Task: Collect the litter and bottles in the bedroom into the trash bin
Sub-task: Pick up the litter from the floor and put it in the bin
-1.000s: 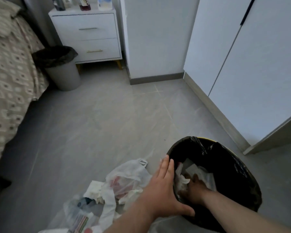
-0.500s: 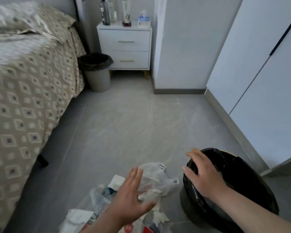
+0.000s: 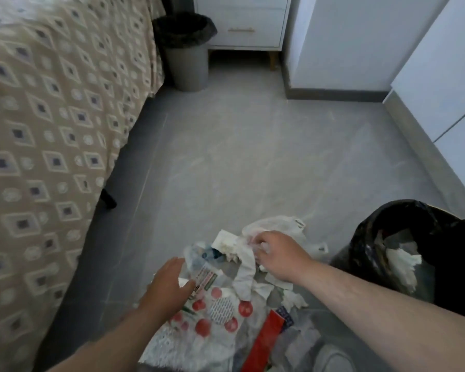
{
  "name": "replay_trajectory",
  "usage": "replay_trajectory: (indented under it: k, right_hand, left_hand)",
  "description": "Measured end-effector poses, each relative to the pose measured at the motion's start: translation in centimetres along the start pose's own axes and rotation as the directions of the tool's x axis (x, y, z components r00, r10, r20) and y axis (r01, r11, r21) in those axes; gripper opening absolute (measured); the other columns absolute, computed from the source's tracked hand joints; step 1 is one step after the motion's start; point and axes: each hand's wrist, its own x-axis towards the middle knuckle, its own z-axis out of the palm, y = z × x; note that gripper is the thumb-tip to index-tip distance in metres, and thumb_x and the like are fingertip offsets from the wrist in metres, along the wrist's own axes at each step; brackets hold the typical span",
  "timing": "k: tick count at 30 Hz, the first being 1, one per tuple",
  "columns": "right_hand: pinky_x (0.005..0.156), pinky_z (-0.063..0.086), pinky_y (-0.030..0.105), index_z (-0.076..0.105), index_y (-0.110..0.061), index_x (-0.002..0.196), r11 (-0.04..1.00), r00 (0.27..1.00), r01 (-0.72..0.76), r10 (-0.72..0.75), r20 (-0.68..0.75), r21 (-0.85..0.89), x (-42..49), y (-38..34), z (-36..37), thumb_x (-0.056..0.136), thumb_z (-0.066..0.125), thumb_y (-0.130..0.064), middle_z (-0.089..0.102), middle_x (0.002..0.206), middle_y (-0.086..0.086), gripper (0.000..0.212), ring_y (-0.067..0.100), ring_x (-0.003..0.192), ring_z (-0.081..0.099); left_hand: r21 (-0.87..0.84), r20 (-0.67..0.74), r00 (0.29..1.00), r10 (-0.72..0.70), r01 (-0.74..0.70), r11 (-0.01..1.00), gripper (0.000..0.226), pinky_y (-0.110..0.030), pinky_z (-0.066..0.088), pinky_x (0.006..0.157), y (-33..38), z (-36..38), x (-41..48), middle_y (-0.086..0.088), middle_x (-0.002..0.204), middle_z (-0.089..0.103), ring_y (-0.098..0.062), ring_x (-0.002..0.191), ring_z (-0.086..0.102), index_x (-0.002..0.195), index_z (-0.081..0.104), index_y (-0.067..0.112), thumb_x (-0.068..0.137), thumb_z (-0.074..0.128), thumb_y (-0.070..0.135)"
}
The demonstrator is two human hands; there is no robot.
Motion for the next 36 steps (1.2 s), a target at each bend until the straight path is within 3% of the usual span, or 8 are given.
replay_trajectory:
  k: [2,6,15,19,23,26,29,36]
  right_hand:
    - [0.077,0.044,0.026,0.06,-0.018,0.114,0.997,0.989,-0.08,0.081,0.121,-0.007,1.0,1.3,3.0,0.088,0.05,-0.032,0.062,0.12,0.005,0.031,0.022,0.108,0.059]
    - [0.104,0.038,0.028,0.046,-0.017,0.138,0.981,0.951,-0.193,0.187,0.248,0.0,2.4,3.3,7.5,0.086,0.05,-0.032,0.046,0.145,0.006,0.054,0.022,0.13,0.046]
    - [0.108,0.039,0.04,0.029,-0.019,0.145,0.972,0.968,-0.224,0.214,0.134,0.064,6.0,4.9,11.7,0.076,0.056,-0.045,0.042,0.146,0.01,0.079,0.029,0.135,0.04]
    - [0.105,0.04,0.038,0.038,-0.021,0.14,0.976,0.969,-0.215,0.216,0.118,-0.022,6.2,5.0,12.4,0.083,0.06,-0.02,0.044,0.143,0.01,0.061,0.028,0.129,0.045]
    - [0.093,0.049,0.035,0.061,-0.019,0.117,0.971,0.968,-0.239,0.239,0.079,-0.01,5.8,5.1,12.7,0.085,0.06,-0.02,0.064,0.117,0.007,0.032,0.024,0.106,0.06]
    - [0.104,0.042,0.038,0.045,-0.018,0.136,0.983,0.983,-0.177,0.179,0.047,-0.037,5.7,4.9,12.8,0.087,0.061,-0.022,0.044,0.144,0.008,0.052,0.026,0.127,0.048]
    - [0.106,0.04,0.039,0.03,-0.025,0.146,0.983,0.985,-0.122,0.137,0.107,-0.136,5.8,4.3,12.7,0.09,0.057,-0.026,0.028,0.153,0.01,0.062,0.029,0.135,0.039]
    - [0.079,0.05,0.032,0.067,-0.015,0.098,0.974,0.978,-0.135,0.16,0.134,-0.181,5.5,4.6,13.2,0.088,0.055,-0.022,0.063,0.107,0.008,0.017,0.026,0.093,0.064]
  left_hand:
    - [-0.025,0.016,0.998,-0.061,0.062,0.998,0.064,-0.032,0.029,0.108,-0.9,1.2,0.7,-0.008,0.148,0.037,-0.023,0.135,0.036,0.141,0.038,0.011,0.087,0.063,0.033]
    - [-0.129,-0.021,0.976,-0.216,0.212,0.969,0.07,-0.037,0.037,0.106,-2.5,2.8,2.3,-0.013,0.142,0.045,-0.028,0.129,0.043,0.138,0.042,0.008,0.079,0.07,0.035]
    - [-0.054,0.053,0.987,-0.149,0.152,0.987,0.057,-0.03,0.048,0.086,-4.7,4.0,5.2,0.004,0.112,0.061,-0.016,0.1,0.058,0.108,0.061,0.027,0.06,0.074,0.055]
    - [0.228,0.149,0.989,0.021,-0.055,0.972,0.084,-0.039,0.035,0.103,-5.7,4.7,4.9,0.006,0.13,0.04,-0.021,0.127,0.037,0.116,0.043,0.033,0.046,0.063,0.076]
    - [0.253,0.144,0.99,0.01,-0.046,0.966,0.091,-0.044,0.029,0.109,-6.6,5.1,4.7,0.001,0.134,0.035,-0.024,0.131,0.032,0.124,0.03,0.033,0.051,0.058,0.078]
    - [0.331,0.06,0.994,-0.092,0.067,0.941,0.115,-0.049,0.004,0.119,-5.4,6.0,4.1,-0.016,0.157,0.008,-0.031,0.146,0.002,0.148,0.01,0.012,0.064,0.043,0.084]
    - [0.304,0.05,0.977,-0.208,0.184,0.935,0.134,-0.049,-0.008,0.115,-2.6,7.8,2.3,-0.019,0.157,-0.011,-0.034,0.145,-0.013,0.149,-0.009,0.005,0.058,0.038,0.092]
    - [0.319,0.13,0.982,-0.135,0.088,0.944,0.124,-0.044,-0.005,0.118,-3.4,10.4,1.6,-0.011,0.16,-0.004,-0.025,0.147,-0.007,0.15,-0.004,0.008,0.067,0.055,0.077]
